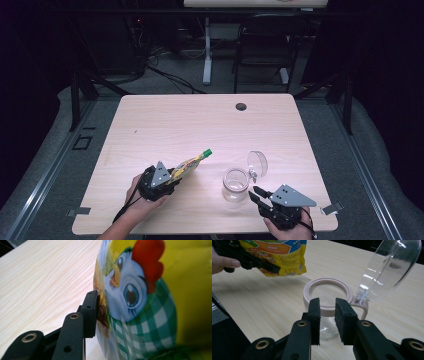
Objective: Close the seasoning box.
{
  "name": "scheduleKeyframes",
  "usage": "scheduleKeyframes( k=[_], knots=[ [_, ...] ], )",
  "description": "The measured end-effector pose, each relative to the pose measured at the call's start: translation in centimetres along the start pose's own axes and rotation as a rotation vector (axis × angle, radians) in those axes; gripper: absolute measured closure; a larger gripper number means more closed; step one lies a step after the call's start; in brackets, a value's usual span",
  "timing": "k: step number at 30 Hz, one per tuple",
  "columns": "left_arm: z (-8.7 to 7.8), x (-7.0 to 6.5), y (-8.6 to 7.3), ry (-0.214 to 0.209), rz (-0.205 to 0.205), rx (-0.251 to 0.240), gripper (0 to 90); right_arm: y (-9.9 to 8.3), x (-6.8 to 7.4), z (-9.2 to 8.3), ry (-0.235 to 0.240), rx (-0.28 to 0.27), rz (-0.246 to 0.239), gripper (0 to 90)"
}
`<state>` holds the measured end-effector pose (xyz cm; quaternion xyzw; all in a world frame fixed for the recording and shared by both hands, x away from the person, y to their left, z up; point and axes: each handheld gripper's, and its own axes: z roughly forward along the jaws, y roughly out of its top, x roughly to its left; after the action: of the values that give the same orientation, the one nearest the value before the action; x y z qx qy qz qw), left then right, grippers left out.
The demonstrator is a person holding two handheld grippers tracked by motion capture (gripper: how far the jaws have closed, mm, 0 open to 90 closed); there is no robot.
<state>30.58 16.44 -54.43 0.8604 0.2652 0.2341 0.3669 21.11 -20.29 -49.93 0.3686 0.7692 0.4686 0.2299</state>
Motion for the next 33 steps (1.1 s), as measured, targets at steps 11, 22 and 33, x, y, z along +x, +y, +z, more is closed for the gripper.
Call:
scheduleKeyframes(
  k=[11,22,33],
  knots=[
    [-0.3,0.5,1.2,0.033,0.004,-0.015,60.7,1.7,0.5,0.9,-0.010,0.023,-0.052,76.1],
    [-0.8,0.9,3.4,0.132,0.107,-0.015,60.8,3.4,1.0,2.4,-0.024,-0.013,-0.081,74.6],
    [0.6,-0.5,4.5,0.183,0.219,0.001,60.8,3.7,1.0,3.2,-0.021,-0.016,-0.088,74.7]
  ],
)
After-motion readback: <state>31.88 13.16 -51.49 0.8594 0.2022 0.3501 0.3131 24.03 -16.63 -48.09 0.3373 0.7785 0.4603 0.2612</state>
